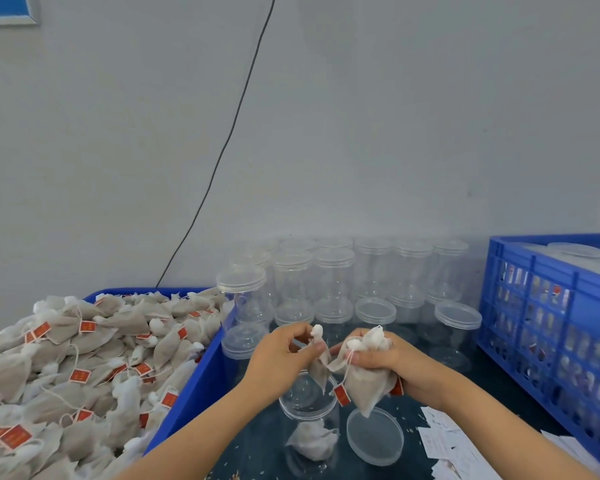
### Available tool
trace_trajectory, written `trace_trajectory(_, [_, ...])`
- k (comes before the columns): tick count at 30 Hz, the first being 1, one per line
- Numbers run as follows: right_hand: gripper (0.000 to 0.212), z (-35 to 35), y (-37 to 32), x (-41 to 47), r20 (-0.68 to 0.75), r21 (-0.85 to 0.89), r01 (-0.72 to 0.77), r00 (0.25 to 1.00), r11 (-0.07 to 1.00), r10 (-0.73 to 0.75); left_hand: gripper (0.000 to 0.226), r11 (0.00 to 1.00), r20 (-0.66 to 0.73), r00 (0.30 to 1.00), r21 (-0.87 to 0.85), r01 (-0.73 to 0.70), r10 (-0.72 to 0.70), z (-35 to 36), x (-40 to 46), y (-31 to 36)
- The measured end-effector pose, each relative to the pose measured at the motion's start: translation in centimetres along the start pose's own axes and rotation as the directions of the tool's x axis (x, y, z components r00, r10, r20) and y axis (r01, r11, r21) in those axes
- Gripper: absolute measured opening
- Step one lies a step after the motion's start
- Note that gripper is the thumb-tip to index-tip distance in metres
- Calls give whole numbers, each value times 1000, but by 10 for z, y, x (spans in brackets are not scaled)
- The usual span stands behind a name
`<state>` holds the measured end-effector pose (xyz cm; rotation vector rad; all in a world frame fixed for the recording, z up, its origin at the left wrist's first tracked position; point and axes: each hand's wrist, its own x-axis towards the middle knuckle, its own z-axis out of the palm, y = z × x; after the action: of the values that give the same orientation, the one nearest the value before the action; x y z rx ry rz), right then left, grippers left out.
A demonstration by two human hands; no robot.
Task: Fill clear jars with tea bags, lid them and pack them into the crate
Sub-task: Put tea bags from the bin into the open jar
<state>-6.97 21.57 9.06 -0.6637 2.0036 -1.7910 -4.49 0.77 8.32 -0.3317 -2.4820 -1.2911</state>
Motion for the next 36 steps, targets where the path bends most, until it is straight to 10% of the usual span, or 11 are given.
trace_trajectory(8, [42,-4,-2,3,-136,17,-1,991,1000,3,25,907,154,988,417,-63,-2,-6,-6,-11])
trace_trajectory(18, [43,10,-5,15,-84,69,33,996,997,-27,33,982,172,979,-170,-81,111,-4,-6,3])
trace_trajectory(25, [32,16,0,18,-162,19,27,986,999,-24,16,997,46,999,-76,11,-8,0,-9,-1])
trace_trajectory(32, [13,5,-5,17,-325,75,3,945,997,21,24,897,136,991,438,-56,-4,-6,-12,-18])
trace_trajectory(36, [14,11,-7,17,-310,24,-10,951,1000,17,20,979,104,993,191,-73,53,-2,-11,-8])
